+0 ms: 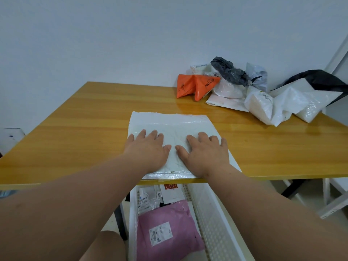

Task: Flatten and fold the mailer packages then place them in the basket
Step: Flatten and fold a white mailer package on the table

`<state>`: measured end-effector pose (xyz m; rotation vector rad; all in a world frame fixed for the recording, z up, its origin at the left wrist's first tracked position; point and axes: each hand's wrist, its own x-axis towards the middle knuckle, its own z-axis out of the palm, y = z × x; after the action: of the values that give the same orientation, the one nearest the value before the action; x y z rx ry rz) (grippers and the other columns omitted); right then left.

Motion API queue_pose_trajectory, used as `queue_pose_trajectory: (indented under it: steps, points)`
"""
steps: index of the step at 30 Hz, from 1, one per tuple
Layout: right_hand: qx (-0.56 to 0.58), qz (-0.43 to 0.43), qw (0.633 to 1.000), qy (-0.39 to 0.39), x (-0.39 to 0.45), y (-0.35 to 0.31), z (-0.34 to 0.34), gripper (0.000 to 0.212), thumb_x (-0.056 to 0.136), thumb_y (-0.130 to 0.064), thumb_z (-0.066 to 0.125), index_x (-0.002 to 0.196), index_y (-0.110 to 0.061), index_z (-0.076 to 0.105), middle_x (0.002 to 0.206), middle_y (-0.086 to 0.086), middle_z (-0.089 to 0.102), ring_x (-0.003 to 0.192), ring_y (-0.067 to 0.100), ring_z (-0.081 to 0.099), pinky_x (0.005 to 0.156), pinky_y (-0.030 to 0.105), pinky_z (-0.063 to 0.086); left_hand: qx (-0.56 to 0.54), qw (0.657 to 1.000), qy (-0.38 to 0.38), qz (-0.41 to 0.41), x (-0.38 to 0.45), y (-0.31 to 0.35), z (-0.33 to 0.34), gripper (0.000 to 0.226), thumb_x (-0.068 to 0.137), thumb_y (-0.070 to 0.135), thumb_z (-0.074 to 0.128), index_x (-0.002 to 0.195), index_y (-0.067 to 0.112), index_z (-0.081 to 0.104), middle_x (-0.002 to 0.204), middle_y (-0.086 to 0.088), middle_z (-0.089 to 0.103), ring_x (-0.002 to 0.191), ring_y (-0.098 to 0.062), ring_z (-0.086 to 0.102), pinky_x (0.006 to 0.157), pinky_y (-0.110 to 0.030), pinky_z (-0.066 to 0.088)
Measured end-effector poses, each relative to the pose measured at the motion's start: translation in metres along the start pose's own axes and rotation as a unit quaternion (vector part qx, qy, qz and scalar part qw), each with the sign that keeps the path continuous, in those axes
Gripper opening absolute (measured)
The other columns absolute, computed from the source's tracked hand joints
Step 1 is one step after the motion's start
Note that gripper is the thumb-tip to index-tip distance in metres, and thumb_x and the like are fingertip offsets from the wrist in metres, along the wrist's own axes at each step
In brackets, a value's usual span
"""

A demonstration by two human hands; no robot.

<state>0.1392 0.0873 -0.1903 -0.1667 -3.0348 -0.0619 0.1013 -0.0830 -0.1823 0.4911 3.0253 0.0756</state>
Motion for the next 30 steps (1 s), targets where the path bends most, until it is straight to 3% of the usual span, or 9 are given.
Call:
queue_pose_trajectory:
  steps: [3, 7, 30]
  points:
    - [0.056, 0.009, 0.997, -0.060, 0.000, 0.004, 0.001, 0.077, 0.087, -0.078, 0.008, 0.154, -0.038, 0.014, 0.163, 0.001, 0.012, 0.149, 0.032, 0.009, 0.118, 0.059, 0.005, -0.008, 0.999, -0.036, -0.009, -0.004, -0.001, 0.004, 0.072, 0.096, 0.065, 0.006, 0.156, 0.027, -0.003, 0.164, 0.005, -0.010, 0.150, -0.024, -0.011, 0.120, -0.053, -0.003]
    - [0.051, -0.002, 0.993, -0.105, -0.003, 0.007, 0.003, 0.095, 0.073, -0.090, -0.002, 0.154, -0.041, -0.002, 0.165, 0.000, -0.007, 0.151, 0.030, -0.009, 0.115, 0.064, -0.004, 0.015, 0.999, -0.027, -0.010, -0.007, -0.001, 0.010, 0.074, 0.093, 0.069, 0.002, 0.155, 0.029, -0.009, 0.164, 0.006, -0.013, 0.150, -0.024, -0.014, 0.119, -0.055, -0.004]
    - [0.039, 0.016, 0.989, -0.140, -0.014, 0.001, -0.005, 0.092, 0.074, -0.089, 0.002, 0.153, -0.042, -0.005, 0.164, -0.001, -0.014, 0.150, 0.028, -0.015, 0.114, 0.066, -0.004, 0.010, 0.999, -0.046, 0.003, -0.015, -0.001, 0.005, 0.072, 0.094, 0.067, 0.006, 0.155, 0.031, -0.011, 0.163, 0.006, -0.016, 0.150, -0.024, -0.015, 0.120, -0.055, -0.002]
